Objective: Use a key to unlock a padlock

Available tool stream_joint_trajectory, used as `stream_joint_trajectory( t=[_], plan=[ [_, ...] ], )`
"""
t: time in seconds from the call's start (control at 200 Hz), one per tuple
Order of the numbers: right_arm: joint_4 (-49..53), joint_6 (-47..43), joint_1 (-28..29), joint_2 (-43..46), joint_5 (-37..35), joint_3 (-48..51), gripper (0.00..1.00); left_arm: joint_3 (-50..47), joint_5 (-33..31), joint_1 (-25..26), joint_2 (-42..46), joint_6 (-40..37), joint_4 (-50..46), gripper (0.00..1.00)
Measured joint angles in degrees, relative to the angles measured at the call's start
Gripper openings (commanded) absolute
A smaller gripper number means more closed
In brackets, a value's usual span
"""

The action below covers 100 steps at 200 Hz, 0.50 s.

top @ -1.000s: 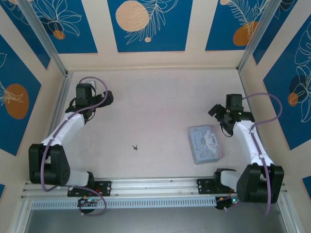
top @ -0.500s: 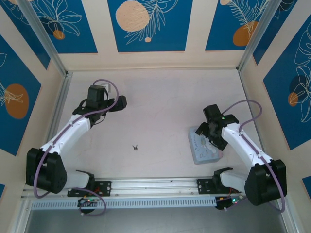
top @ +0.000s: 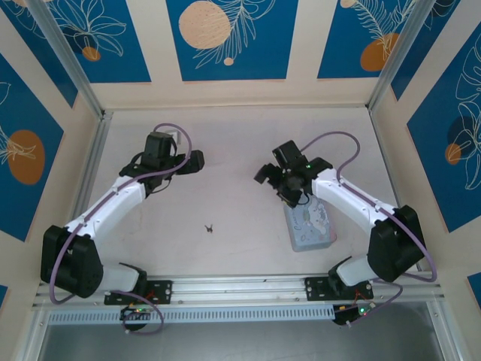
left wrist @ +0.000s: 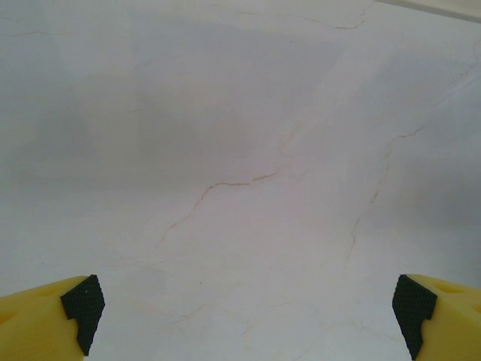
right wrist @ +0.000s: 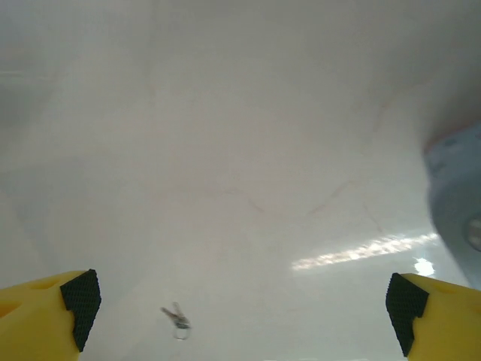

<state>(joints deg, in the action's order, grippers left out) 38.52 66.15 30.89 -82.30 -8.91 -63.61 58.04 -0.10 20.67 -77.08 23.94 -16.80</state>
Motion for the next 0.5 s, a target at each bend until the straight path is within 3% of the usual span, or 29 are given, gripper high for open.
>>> stream_joint_trajectory(
  t=[0.18,0.5],
  plan=[
    [2.27,-0.09,-5.16,3.26,-1.6,0.07,1.0,0.2,-0.33,0.85,-0.63,0.02,-0.24,1.0],
    [13.9,-0.09,-25.62,23.26,-5.53,13.55,0.99,0.96,-0.35,2.27,-3.06,0.2,-0.31,1.0]
  ],
)
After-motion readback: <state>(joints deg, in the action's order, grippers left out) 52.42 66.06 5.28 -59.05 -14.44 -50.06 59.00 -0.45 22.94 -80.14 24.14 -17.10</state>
